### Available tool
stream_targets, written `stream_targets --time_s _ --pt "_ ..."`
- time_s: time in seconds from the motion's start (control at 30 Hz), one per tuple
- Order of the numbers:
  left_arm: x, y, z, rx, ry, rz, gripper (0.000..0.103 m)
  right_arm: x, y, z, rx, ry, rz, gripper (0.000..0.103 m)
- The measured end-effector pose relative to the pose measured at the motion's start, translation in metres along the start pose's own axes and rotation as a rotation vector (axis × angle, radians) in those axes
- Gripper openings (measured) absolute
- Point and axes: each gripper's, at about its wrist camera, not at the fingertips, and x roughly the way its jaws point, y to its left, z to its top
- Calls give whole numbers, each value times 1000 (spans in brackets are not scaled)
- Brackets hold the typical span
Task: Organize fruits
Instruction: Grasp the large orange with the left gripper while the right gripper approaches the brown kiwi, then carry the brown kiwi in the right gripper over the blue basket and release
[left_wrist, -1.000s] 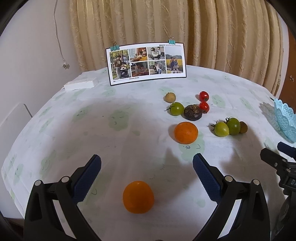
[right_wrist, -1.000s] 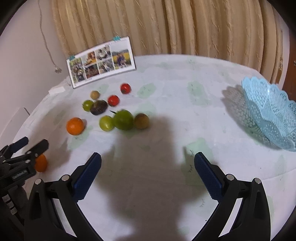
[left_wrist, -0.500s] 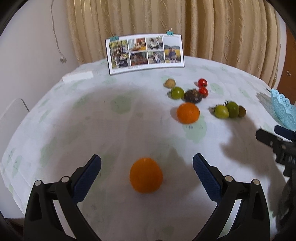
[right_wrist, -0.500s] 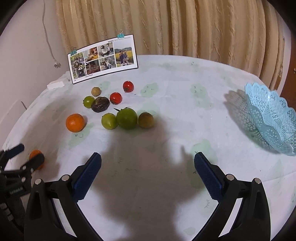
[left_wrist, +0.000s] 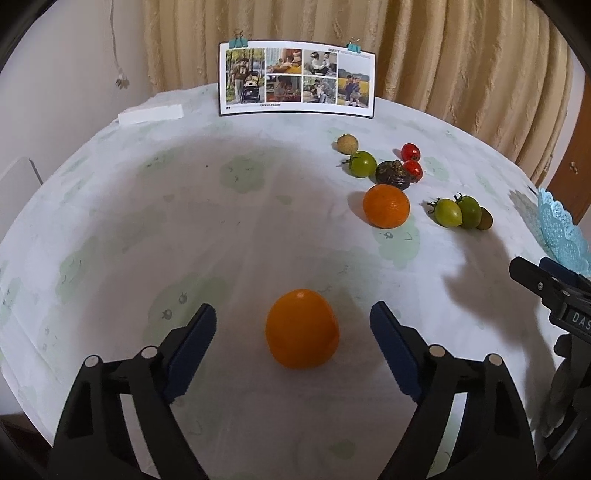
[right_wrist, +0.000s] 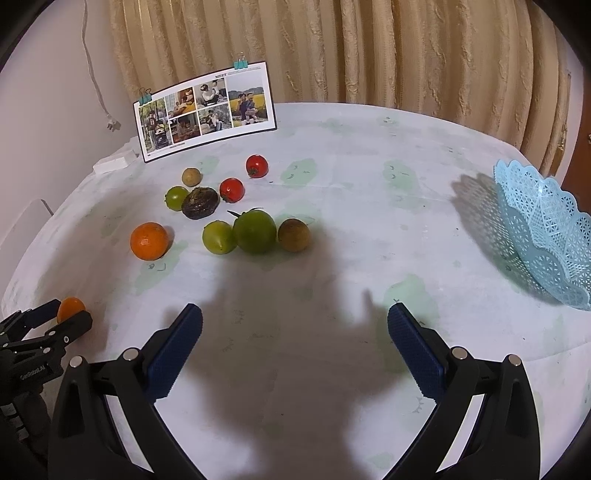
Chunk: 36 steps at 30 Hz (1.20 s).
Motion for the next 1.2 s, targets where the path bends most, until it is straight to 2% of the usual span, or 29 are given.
stream_targets --time_s 0.03,0.2,0.27,0.33,0.57,0.67,0.7,0.77,0.83,0.9,1.2 --pt "0 0 0 1 4 -2 70 0 0 0 -2 0 0 101" --pt "1 1 -2 11 12 5 52 1 2 6 -12 2 -5 101" --pt "0 3 -2 5 9 -9 48 3 0 8 -4 11 3 101" --pt "-1 3 -1 5 6 -33 38 4 0 11 -1 12 4 101" --pt "0 9 6 -30 -2 -39 38 11 2 22 -23 16 -6 99" --pt "-3 9 12 -33 -22 -37 38 19 5 31 -44 35 -6 86" --pt "-4 9 14 -34 -27 -39 38 22 5 33 -45 39 -6 79" --pt "-6 7 17 -32 -38 -44 38 31 3 39 -44 55 8 76" --pt "-8 5 21 -27 -48 -48 38 38 1 42 -39 68 -1 64" --pt "-9 3 22 -21 -51 -51 38 44 -3 45 -28 83 9 56" --pt "-9 -6 32 -8 -66 -59 38 64 -9 52 -6 100 51 35"
